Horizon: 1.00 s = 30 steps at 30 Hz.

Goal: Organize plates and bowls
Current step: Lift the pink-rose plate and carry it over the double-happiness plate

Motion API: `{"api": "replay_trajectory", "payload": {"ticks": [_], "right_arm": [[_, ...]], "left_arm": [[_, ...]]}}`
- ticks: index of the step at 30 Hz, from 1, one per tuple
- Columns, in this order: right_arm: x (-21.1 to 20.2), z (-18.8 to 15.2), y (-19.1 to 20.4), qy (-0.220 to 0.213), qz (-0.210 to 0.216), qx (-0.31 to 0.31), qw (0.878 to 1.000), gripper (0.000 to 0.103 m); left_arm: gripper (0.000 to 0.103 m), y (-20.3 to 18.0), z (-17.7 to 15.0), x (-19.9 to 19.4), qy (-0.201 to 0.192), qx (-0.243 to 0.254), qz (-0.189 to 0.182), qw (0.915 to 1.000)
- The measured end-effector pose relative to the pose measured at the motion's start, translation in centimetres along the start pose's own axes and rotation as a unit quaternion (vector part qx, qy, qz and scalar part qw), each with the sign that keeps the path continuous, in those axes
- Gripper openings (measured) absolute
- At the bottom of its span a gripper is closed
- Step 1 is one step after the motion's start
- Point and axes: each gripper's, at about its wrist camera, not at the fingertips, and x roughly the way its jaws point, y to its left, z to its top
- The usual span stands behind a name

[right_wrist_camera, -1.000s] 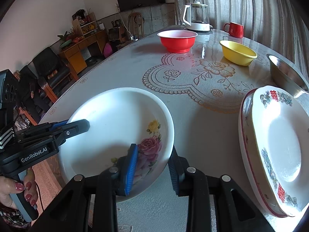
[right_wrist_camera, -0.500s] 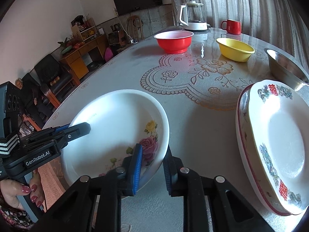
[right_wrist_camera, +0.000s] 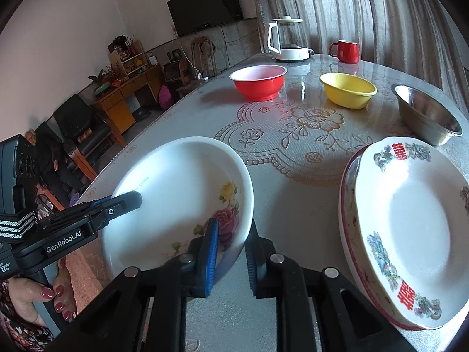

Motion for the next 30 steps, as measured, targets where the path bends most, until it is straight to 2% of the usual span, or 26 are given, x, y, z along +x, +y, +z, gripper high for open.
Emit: {"api": "replay_trajectory", "payload": {"ticks": [7,16,30], "right_arm": [[-2.3,0.8,-0.8,-0.026,-0.005,0.004,1.000,0.017],[-5.6,1.3,-3.3,-0.063,-0.012,0.036,0.997,0.017],[-10.3,1.0,-9.3,-0.109,-0.055,0.084,0.989,0.017]], "left_arm": [[0.017,-2.1,1.4,-1.1,-0.025,0.017,-0.011,0.9995],[0.017,-6.7,3.5,-1.7,-0.044,0.059,-0.033,0.9967],[0.017,-14.9,5.3,0.8,-0.036,0.113,-0.074,0.9901]]}}
